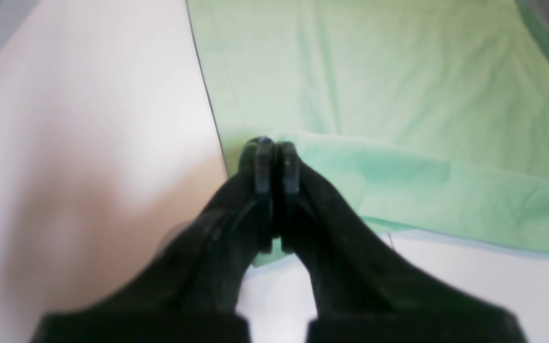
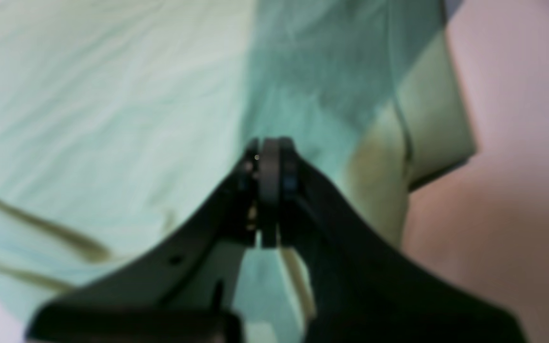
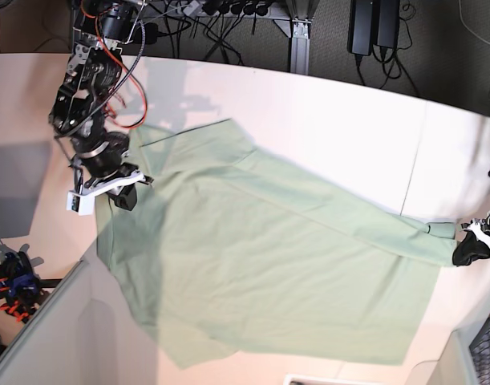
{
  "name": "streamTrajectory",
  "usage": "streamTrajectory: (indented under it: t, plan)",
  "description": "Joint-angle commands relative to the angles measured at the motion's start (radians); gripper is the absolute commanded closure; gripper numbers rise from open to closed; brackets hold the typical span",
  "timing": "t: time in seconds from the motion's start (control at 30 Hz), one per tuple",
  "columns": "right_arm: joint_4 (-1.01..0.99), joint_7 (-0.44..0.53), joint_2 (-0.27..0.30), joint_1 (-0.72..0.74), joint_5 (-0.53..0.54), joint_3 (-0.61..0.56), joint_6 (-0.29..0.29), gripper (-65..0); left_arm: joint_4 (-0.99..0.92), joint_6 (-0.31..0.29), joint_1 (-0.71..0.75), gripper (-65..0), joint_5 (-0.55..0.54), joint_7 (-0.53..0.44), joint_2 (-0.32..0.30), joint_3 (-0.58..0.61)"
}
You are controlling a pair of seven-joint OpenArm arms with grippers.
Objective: Fold the T-shirt properly
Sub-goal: 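Drag the grasped shirt edge with the right gripper, adjusting its grip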
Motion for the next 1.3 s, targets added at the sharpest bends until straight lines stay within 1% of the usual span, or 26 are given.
streamTrajectory:
  t: [0.0, 0.03, 0.13, 0.23, 0.27, 0.33, 0.37, 0.4, 0.43, 0.47, 0.57, 0.7, 0.93, 1.1, 1.27]
  plan:
    - [0.055, 0.001, 0.017, -0.011, 0.034, 0.025, 0.004, 0.0, 0.015, -0.01, -0.021, 0.0, -0.034, -0.003, -0.02, -0.006]
    - [0.091, -0.019, 0.016, -0.048, 0.056, 0.04, 0.004, 0.0, 0.015, -0.01, -0.015, 0.0, -0.058, 0.019, -0.022, -0.006]
    - [0.187, -0.023, -0.006, -0.172, 0.085, 0.074, 0.004, 0.0, 0.016, -0.01, 0.006, 0.0, -0.138, 0.07, -0.025, -0.007]
    - [0.236, -0.019, -0.053, -0.274, 0.09, 0.087, 0.004, 0.0, 0.017, -0.01, 0.037, 0.0, -0.2, 0.09, -0.027, -0.008]
    - [0.238, -0.011, -0.072, -0.3, 0.089, 0.087, 0.004, -2.6, 0.017, -0.01, 0.047, 0.0, -0.212, 0.09, -0.026, -0.008]
    - [0.238, 0.016, -0.113, -0.343, 0.089, 0.087, 0.004, -19.1, 0.018, -0.01, 0.063, 0.0, -0.229, 0.09, -0.026, -0.008]
    - [0.238, 0.035, -0.133, -0.359, 0.089, 0.087, 0.004, -26.4, 0.018, -0.01, 0.069, 0.0, -0.228, 0.09, -0.026, -0.008]
    - [0.238, 0.053, -0.148, -0.37, 0.085, 0.087, 0.004, -32.3, 0.018, -0.01, 0.073, 0.0, -0.228, 0.09, -0.026, -0.008]
    - [0.238, 0.074, -0.162, -0.375, 0.076, 0.087, 0.004, -36.1, 0.018, -0.01, 0.076, 0.0, -0.227, 0.09, -0.026, -0.008]
    - [0.238, 0.091, -0.172, -0.376, 0.058, 0.087, 0.003, -37.7, 0.018, -0.01, 0.076, 0.0, -0.227, 0.09, -0.026, -0.008]
    - [0.238, 0.121, -0.19, -0.366, 0.036, 0.087, 0.0, -37.7, 0.018, -0.01, 0.075, 0.0, -0.228, 0.09, -0.027, -0.008]
    - [0.225, 0.12, -0.203, -0.328, 0.021, 0.087, 0.0, -37.7, 0.018, -0.01, 0.075, 0.0, -0.228, 0.09, -0.026, -0.008]
    - [0.109, 0.128, -0.199, -0.24, -0.026, 0.087, -0.004, -37.7, 0.018, -0.01, 0.076, 0.0, -0.228, 0.09, -0.026, -0.008]
    - [0.104, 0.131, -0.198, -0.237, -0.042, 0.097, -0.008, -37.7, 0.018, -0.01, 0.075, 0.0, -0.227, 0.09, -0.026, -0.008]
    - [0.104, 0.15, -0.189, -0.237, -0.049, 0.138, -0.008, -37.7, 0.018, -0.01, 0.076, 0.0, -0.227, 0.09, -0.026, -0.008]
